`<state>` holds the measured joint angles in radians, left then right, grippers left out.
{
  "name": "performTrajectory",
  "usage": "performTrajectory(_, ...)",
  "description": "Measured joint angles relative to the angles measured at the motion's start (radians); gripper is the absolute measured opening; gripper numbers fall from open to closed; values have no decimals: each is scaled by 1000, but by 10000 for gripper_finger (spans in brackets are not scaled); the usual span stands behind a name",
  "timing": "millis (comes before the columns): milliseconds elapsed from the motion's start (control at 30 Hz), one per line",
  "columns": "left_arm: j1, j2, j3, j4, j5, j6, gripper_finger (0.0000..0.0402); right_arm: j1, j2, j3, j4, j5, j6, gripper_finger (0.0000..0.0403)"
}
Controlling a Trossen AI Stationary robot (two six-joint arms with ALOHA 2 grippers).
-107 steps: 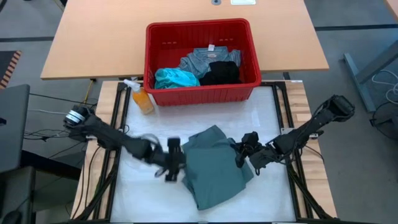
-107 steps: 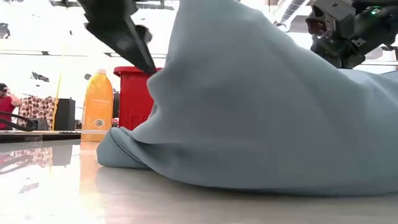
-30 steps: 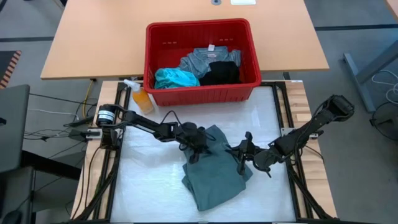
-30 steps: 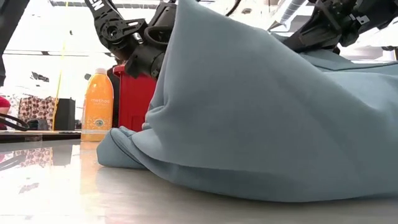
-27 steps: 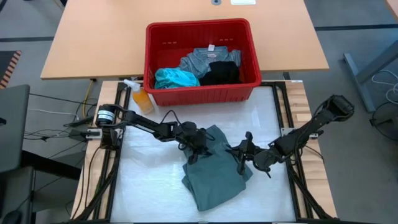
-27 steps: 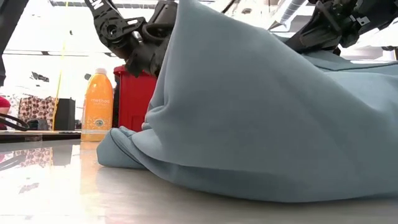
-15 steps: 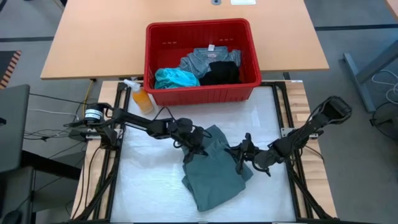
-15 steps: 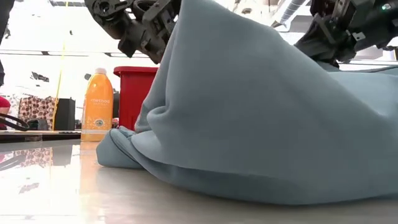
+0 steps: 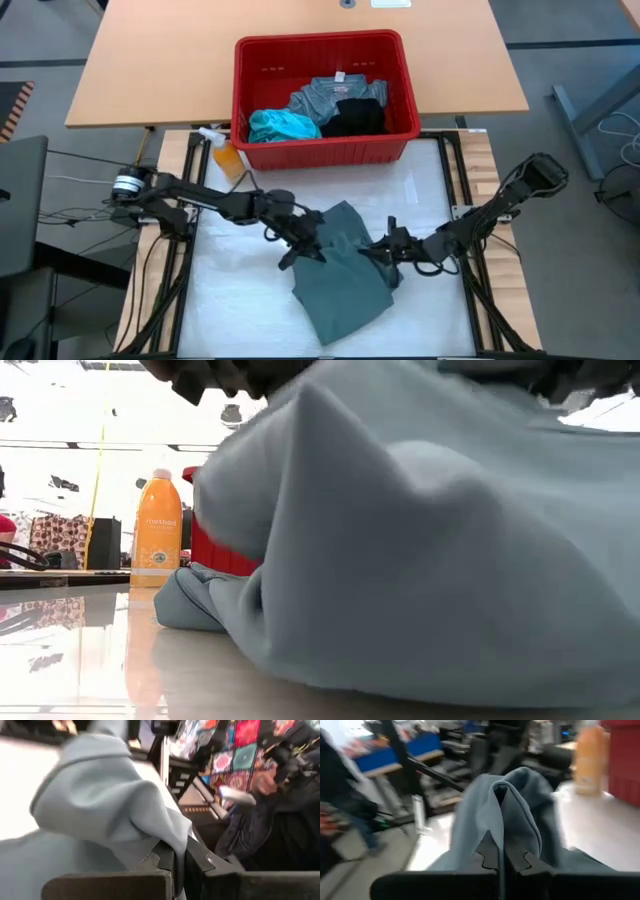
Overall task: Fold Laundry from Bin
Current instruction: Fold the gray pants
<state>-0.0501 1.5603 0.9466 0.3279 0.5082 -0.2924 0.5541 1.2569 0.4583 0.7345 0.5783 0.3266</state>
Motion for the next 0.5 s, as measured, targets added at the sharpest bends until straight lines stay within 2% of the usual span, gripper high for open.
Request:
performTrajectory(100, 5, -54, 0, -6, -23, 0, 0, 2, -2, 0, 81, -48, -23, 20)
performTrajectory(267, 5, -90, 1, -59, -77, -2, 0, -19, -2, 0, 161, -54, -48, 20)
performTrajectory(500, 2, -90, 0, -72, -87, -27, 0, -81, -1, 0, 143, -89, -39, 36)
